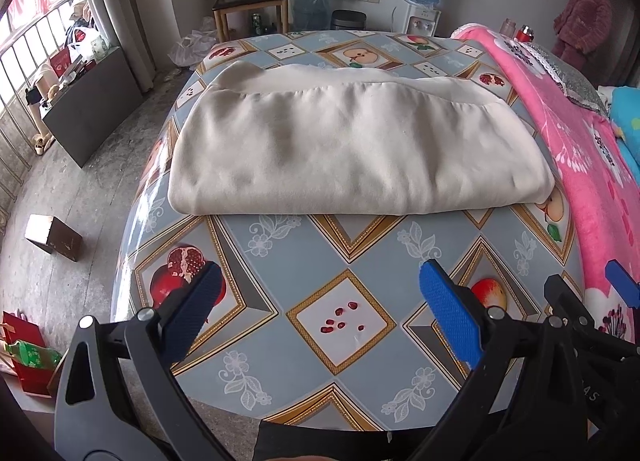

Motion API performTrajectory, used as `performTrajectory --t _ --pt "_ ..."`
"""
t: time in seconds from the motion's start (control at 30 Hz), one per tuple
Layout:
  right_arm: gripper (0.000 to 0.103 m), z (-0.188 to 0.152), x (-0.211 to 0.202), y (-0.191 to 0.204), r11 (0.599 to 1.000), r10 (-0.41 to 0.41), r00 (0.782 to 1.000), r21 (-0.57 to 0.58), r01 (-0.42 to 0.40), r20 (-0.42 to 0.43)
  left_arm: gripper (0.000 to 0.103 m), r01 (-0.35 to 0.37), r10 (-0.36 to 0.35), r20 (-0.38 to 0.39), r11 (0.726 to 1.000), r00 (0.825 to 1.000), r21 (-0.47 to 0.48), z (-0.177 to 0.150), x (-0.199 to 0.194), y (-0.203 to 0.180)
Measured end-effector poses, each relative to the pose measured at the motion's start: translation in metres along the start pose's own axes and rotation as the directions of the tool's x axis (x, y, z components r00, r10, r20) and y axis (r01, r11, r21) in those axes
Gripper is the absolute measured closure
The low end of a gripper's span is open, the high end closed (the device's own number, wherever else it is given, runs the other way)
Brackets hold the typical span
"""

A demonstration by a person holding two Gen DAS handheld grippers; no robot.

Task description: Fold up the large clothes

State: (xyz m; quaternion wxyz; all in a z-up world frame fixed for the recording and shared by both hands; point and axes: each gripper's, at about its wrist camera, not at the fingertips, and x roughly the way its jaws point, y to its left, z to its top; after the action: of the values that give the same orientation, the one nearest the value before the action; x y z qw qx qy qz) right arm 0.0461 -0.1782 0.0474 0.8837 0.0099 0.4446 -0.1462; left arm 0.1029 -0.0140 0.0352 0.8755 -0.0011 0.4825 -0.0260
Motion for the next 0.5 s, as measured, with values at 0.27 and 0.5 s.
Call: performTrajectory --t 0.27,0.5 --pt "0.006 0.0035 0.0005 -0.0010 1.000 -0.006 1.000 -0.001 0.006 0.005 0.007 0.002 -0.002 -0.007 1.000 1.000 -0.006 0.0015 0.0033 0.0015" --pt "0.006 0.0052 0.0033 0.0019 1.000 -0.003 1.000 -0.008 0.003 -0.004 0.007 0.002 -0.002 -0.020 1.000 1.000 -0.010 0.0022 0.0073 0.0032"
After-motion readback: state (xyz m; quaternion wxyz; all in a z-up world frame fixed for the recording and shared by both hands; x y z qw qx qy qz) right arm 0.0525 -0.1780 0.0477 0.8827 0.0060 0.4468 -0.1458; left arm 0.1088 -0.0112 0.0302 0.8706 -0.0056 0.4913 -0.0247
